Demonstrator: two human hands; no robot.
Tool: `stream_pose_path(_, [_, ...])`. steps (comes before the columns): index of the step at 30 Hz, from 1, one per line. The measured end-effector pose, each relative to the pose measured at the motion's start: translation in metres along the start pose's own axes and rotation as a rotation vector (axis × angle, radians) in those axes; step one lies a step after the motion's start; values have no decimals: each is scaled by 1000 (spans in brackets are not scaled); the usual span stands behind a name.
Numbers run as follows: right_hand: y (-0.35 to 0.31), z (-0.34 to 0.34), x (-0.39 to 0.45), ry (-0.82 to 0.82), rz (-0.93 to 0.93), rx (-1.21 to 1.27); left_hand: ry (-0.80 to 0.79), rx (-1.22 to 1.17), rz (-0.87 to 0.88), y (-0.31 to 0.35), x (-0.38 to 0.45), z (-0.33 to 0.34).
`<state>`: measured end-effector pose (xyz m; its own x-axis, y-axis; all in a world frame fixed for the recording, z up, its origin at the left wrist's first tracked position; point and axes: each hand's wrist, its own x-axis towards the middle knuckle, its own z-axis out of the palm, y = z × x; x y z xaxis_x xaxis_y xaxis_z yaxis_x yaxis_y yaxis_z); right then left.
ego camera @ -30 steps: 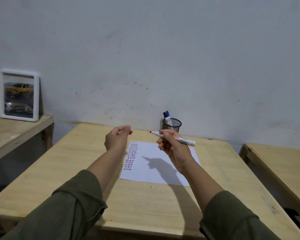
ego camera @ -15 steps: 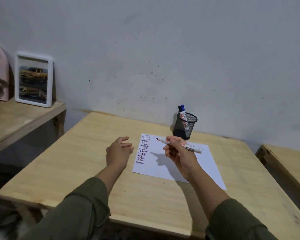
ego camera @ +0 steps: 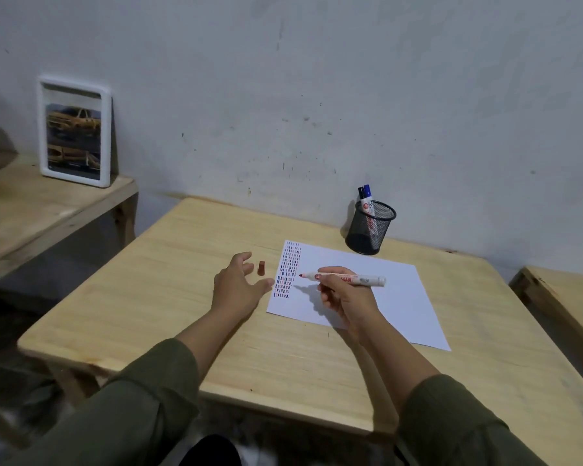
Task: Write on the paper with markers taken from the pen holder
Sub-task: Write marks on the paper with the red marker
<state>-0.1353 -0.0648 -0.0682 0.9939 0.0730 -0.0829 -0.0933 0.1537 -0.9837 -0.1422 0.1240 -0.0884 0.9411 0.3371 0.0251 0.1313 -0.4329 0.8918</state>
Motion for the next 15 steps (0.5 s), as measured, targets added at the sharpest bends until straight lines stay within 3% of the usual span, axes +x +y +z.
stream_pose_path(6, [6,16,-4,93,30,-158,-50,168,59,-6,-20,0])
stream_pose_path(15, [10,22,-8,77,-51,-374,-28,179,77,-9,-20,-1])
